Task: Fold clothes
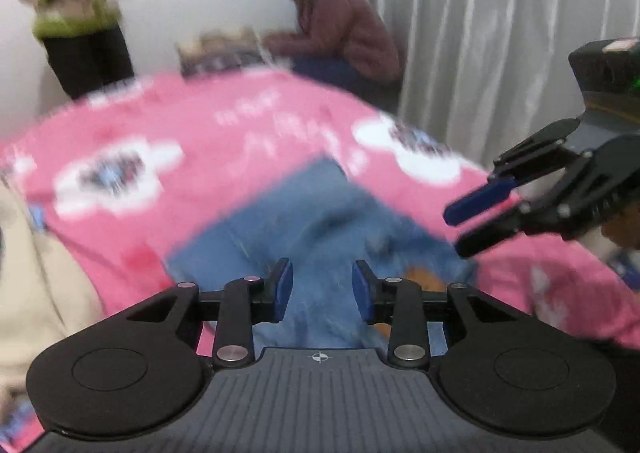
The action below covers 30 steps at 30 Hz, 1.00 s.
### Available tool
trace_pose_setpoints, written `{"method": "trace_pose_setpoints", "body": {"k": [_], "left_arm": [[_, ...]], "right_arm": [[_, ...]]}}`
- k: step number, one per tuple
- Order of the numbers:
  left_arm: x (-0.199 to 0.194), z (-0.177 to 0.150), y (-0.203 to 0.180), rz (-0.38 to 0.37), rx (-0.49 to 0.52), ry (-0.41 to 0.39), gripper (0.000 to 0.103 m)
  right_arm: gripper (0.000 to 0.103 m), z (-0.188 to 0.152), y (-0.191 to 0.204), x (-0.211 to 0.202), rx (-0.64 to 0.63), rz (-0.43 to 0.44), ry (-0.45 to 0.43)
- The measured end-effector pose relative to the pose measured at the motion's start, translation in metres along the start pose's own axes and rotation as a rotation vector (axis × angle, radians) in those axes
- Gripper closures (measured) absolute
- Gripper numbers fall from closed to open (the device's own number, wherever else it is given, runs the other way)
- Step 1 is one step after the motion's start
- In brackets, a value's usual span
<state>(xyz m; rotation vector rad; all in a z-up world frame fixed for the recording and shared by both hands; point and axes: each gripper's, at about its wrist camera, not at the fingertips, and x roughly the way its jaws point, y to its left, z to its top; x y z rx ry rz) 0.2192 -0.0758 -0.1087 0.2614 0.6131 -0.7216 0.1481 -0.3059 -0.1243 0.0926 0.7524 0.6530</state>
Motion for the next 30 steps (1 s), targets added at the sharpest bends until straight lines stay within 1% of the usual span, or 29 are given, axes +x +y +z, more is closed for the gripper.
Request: {"method": "trace_pose_setpoints", "body": {"k": [2, 4, 5, 6, 7, 8, 9, 10, 12, 14, 15, 16, 18, 19, 20, 21, 23, 24, 25, 28, 30], "left_arm": [[0.019, 0.014, 0.006, 0.047, 0.002, -0.044, 0.069], [0.05, 0.015, 0.019, 0.063, -0.075, -0.05, 0.069], [0.072, 0.008, 0.026, 0.063, -0.115, -0.015, 0.068], [0.096, -0.007, 0.03, 0.051, -0.112, 0.038, 0.066], [0.118, -0.022, 0.033, 0.041, -0.105, 0.082, 0.065], [0.119, -0.033, 0.027, 0.056, -0.046, 0.028, 0.065], [0.117, -0.033, 0.024, 0.072, -0.034, 0.02, 0.065], [0.115, -0.032, 0.02, 0.087, -0.025, 0.013, 0.065], [0.114, -0.031, 0.025, 0.075, -0.059, 0.012, 0.065], [0.11, -0.034, 0.024, 0.078, -0.071, -0.01, 0.065], [0.107, -0.036, 0.023, 0.083, -0.078, -0.023, 0.066], [0.104, -0.039, 0.02, 0.093, -0.09, -0.033, 0.066], [0.098, -0.037, 0.013, 0.112, -0.095, -0.035, 0.066], [0.091, -0.037, 0.01, 0.118, -0.085, -0.023, 0.066], [0.084, -0.037, 0.007, 0.124, -0.076, -0.012, 0.066], [0.077, -0.037, 0.004, 0.128, -0.065, 0.0, 0.066], [0.062, -0.043, 0.001, 0.102, -0.031, 0.04, 0.066], [0.051, -0.049, -0.004, 0.105, -0.002, 0.05, 0.066], [0.042, -0.055, -0.007, 0.108, 0.024, 0.06, 0.066], [0.026, -0.061, -0.009, 0.137, -0.016, 0.08, 0.066], [0.021, -0.051, -0.007, 0.147, -0.068, 0.097, 0.066]], "right_arm": [[0.061, 0.02, -0.008, 0.009, 0.034, -0.042, -0.089], [0.06, 0.034, -0.025, 0.036, 0.093, -0.094, -0.141], [0.06, 0.037, -0.034, 0.053, 0.12, -0.126, -0.137], [0.06, 0.034, -0.042, 0.074, 0.129, -0.171, -0.091], [0.064, 0.024, -0.046, 0.1, 0.097, -0.234, -0.009], [0.064, 0.008, -0.047, 0.116, 0.046, -0.283, 0.023], [0.064, -0.003, -0.044, 0.116, 0.025, -0.303, -0.01], [0.064, -0.006, -0.041, 0.112, 0.046, -0.318, -0.027], [0.063, -0.003, -0.039, 0.102, 0.098, -0.335, -0.01], [0.062, 0.0, -0.033, 0.092, 0.099, -0.354, 0.014], [0.061, 0.001, -0.03, 0.084, 0.111, -0.359, 0.014], [0.061, -0.001, -0.025, 0.07, 0.133, -0.339, -0.01], [0.06, -0.009, -0.018, 0.044, 0.164, -0.254, -0.082], [0.051, -0.01, -0.015, 0.037, 0.154, -0.188, -0.126], [0.046, -0.013, -0.013, 0.032, 0.149, -0.12, -0.166], [0.044, -0.018, -0.012, 0.038, 0.138, -0.104, -0.153], [0.047, -0.027, -0.013, 0.061, 0.081, -0.148, -0.048], [0.049, -0.03, -0.011, 0.065, 0.048, -0.163, -0.02], [0.051, -0.033, -0.006, 0.063, 0.01, -0.172, -0.014], [0.051, -0.041, 0.011, 0.052, -0.04, -0.197, 0.058], [0.051, -0.055, 0.022, 0.04, -0.087, -0.216, 0.064]]}}
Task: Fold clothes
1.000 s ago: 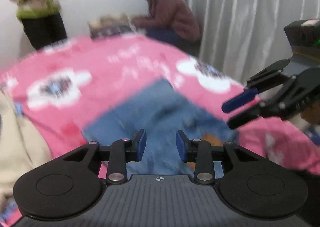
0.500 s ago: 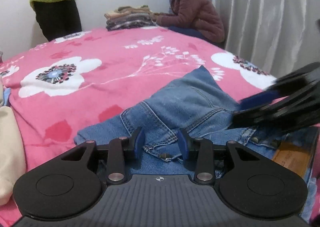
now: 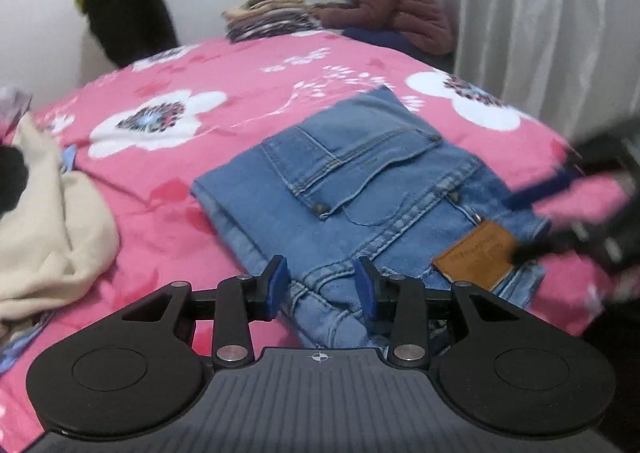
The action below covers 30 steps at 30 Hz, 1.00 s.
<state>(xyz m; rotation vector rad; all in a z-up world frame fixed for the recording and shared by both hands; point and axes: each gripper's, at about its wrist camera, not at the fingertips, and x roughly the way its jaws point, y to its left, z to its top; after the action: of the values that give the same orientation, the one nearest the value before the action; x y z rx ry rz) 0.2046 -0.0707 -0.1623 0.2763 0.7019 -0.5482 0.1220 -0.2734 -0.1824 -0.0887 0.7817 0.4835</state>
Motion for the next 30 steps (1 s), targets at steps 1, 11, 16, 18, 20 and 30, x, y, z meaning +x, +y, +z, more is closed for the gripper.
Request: {"method": "trace_pose_setpoints", "body": {"k": [1, 11, 16, 18, 20, 30], "left_arm": [[-0.003, 0.007, 0.0, 0.009, -0.023, 0.008, 0.069], [0.059, 0.069, -0.011, 0.022, -0.23, 0.035, 0.074], [0.073, 0.043, -0.02, 0.056, -0.282, 0.016, 0.073], [0.067, 0.035, -0.025, 0.058, -0.274, 0.02, 0.073], [0.062, 0.028, -0.027, 0.057, -0.274, 0.025, 0.073], [0.052, 0.001, -0.036, 0.064, -0.291, -0.002, 0.073]], "right_arm": [[0.049, -0.004, 0.002, -0.008, 0.0, -0.009, 0.0], [0.045, 0.038, -0.026, -0.013, 0.29, -0.072, -0.186], [0.039, 0.024, -0.045, 0.048, 0.486, -0.082, -0.084], [0.041, 0.003, -0.06, 0.044, 0.611, 0.017, -0.112], [0.043, -0.006, -0.063, 0.033, 0.614, 0.039, -0.104], [0.04, 0.031, -0.066, -0.032, 0.566, -0.062, -0.217]]}}
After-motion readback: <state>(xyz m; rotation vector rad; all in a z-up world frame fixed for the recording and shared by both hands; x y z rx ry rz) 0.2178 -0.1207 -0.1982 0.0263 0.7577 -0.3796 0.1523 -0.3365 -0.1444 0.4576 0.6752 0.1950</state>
